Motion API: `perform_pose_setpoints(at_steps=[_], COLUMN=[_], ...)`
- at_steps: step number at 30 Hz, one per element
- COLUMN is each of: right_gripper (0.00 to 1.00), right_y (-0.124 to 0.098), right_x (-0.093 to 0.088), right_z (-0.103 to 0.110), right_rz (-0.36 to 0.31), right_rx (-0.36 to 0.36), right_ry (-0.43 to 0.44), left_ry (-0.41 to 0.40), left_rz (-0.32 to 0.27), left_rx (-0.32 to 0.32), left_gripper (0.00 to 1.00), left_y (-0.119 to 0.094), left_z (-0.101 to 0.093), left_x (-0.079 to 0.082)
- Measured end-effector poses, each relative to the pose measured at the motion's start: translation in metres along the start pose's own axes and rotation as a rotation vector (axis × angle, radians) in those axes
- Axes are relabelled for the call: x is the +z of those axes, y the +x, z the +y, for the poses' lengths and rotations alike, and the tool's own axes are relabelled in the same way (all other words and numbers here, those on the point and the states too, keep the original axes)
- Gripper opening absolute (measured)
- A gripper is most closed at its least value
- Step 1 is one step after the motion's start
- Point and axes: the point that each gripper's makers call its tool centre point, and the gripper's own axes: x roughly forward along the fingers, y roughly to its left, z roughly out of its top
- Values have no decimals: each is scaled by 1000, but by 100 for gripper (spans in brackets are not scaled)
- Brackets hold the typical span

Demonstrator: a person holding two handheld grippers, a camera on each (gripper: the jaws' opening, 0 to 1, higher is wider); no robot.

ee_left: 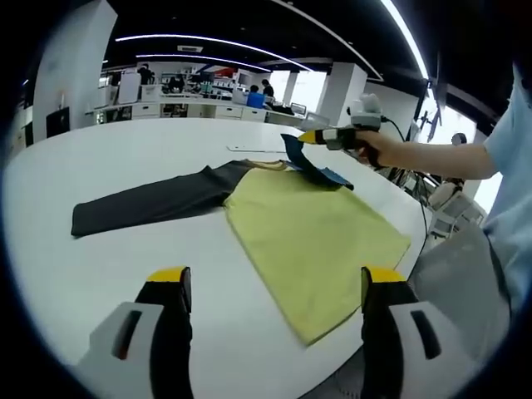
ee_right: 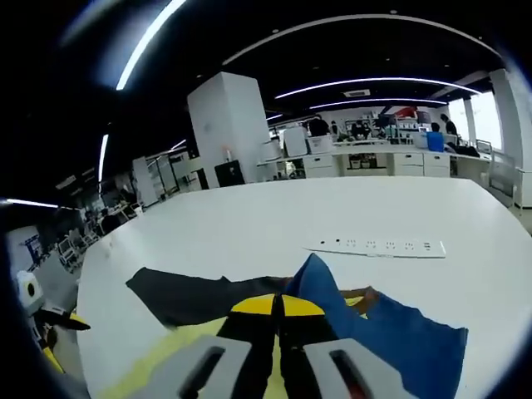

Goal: Fold the garment on the visible template until the final outline fits inside the template.

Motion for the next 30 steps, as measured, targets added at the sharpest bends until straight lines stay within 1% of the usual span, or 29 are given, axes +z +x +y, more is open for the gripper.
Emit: perform_pose_setpoints(at_steps=[1,4,11,14,17,18,19,22,26,30], right_gripper=[0,0,0,0,0,0,0,0,0,0], right_y=[4,15,36,47,55,58,58,64,69,68], right_x=[0,-1,-2,-11,-29,-37,-39,-54,-61,-62], right_z=[8,22,46,54,56,56,56,59,57,56], right_rz=[2,13,26,54,97,118,121,150,168,172], right_rx=[11,33,72,88,94,93,93,98,96,105], right_ry=[-4,-23,-30,-43,-52,-56,-57,-62,-76,-61], left_ry=[-1,-3,-15,-22,-26,-27,-30,-33,-39,-42], left_rz=[0,1,2,3,3,2,2,-2,-2,0], left_rx=[1,3,7,11,15,16,18,21,25,27], left_gripper=[81,81,80,80,80,80,80,79,80,80], left_y=[0,-1,-1,-2,-2,-2,-2,-2,-2,-3], left_z=[0,1,2,2,2,3,3,3,4,5], left_x=[0,-1,-4,-5,-5,-5,-5,-4,-5,-6])
